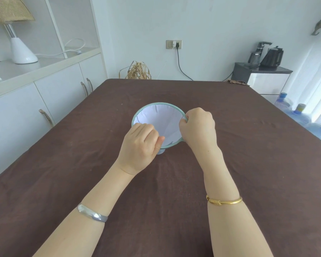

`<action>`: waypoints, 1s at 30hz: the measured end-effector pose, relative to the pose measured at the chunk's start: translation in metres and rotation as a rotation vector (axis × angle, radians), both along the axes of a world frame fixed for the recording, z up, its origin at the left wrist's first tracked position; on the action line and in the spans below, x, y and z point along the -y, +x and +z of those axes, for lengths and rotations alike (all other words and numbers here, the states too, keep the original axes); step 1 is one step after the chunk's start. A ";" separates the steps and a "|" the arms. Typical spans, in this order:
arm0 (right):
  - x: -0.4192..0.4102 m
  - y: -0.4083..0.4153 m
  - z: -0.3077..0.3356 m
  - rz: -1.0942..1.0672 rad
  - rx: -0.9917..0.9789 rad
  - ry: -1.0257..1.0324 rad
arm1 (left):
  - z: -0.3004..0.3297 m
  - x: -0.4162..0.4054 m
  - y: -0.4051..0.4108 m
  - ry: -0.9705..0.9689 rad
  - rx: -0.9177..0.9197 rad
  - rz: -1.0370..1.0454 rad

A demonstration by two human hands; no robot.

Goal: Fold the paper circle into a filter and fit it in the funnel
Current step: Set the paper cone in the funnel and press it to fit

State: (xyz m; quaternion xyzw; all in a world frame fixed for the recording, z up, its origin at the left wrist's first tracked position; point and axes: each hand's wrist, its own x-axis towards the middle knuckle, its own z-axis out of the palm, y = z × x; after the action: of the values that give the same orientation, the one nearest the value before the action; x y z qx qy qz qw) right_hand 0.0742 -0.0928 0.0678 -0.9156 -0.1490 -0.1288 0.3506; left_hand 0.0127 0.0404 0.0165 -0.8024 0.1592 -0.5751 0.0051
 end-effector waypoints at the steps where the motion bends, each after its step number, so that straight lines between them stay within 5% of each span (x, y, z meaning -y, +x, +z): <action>1: 0.000 0.000 0.000 -0.001 0.000 -0.001 | 0.000 0.000 -0.001 0.016 0.000 0.006; 14: -0.003 -0.002 0.001 0.004 -0.006 -0.009 | -0.001 0.016 -0.003 0.049 0.023 0.047; 30: 0.000 0.003 0.000 0.014 -0.022 -0.013 | 0.014 0.023 -0.018 0.042 -0.326 0.004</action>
State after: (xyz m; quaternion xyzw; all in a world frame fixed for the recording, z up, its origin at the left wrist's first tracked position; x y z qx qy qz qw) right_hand 0.0769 -0.0932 0.0676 -0.9181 -0.1523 -0.1151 0.3472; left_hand -0.0050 0.0177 0.0305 -0.8851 0.1683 -0.4339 -0.0026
